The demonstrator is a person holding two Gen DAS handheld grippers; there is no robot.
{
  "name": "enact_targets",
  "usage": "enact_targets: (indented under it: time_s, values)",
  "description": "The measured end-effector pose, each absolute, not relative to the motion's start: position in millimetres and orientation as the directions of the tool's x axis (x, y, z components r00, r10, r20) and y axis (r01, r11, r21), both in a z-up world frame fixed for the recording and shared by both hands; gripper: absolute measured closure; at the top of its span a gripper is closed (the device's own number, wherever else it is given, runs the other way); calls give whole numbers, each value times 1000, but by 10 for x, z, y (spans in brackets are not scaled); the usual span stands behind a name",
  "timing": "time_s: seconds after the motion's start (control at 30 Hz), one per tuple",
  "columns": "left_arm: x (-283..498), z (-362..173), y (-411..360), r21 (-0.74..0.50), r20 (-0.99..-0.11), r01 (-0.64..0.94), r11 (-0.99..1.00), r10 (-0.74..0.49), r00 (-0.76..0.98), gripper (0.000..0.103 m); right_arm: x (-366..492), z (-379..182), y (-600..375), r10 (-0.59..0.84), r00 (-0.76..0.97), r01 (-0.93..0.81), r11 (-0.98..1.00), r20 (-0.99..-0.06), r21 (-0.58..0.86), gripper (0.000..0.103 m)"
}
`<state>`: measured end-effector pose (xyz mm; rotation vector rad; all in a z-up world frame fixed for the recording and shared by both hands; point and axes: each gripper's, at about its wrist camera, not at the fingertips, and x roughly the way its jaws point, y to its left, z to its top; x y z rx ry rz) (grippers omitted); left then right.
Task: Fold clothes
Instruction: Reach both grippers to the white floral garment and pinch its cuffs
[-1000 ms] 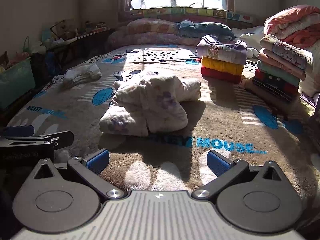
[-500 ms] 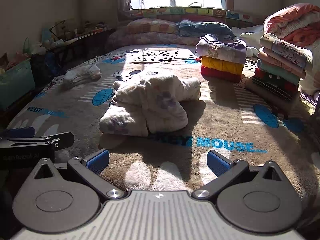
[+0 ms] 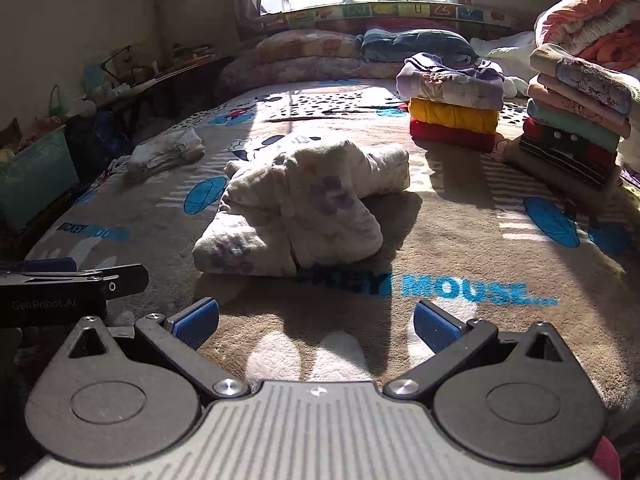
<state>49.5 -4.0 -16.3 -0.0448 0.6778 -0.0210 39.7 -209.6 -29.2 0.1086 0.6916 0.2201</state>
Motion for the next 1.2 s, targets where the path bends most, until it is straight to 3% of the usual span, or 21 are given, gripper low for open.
enact_targets:
  time_s: [0.33,0.53,0.7,0.9,1.2]
  values:
    - [946,-223,-54,-57,-655,37,998,-65,753,0,816,-302,-2178,247,758,-182,969,-603,168,0]
    - [1352,-254,39,-93,-688,90,992,-129,714,0,1166,-311,-2231,329,742,-265,944,-584,196,0]
    - [1760,-274,154,-142,-716,129,981,-192,671,0,1536,-329,-2419,389,725,-285,921,-568,266,0]
    - [2235,-271,339,-288,-665,194,938,-342,664,0,2007,-381,-2702,416,708,-270,906,-571,325,0]
    - [2974,-211,427,-298,-689,224,928,-371,622,0,2730,-561,-3090,474,696,-223,857,-539,464,0]
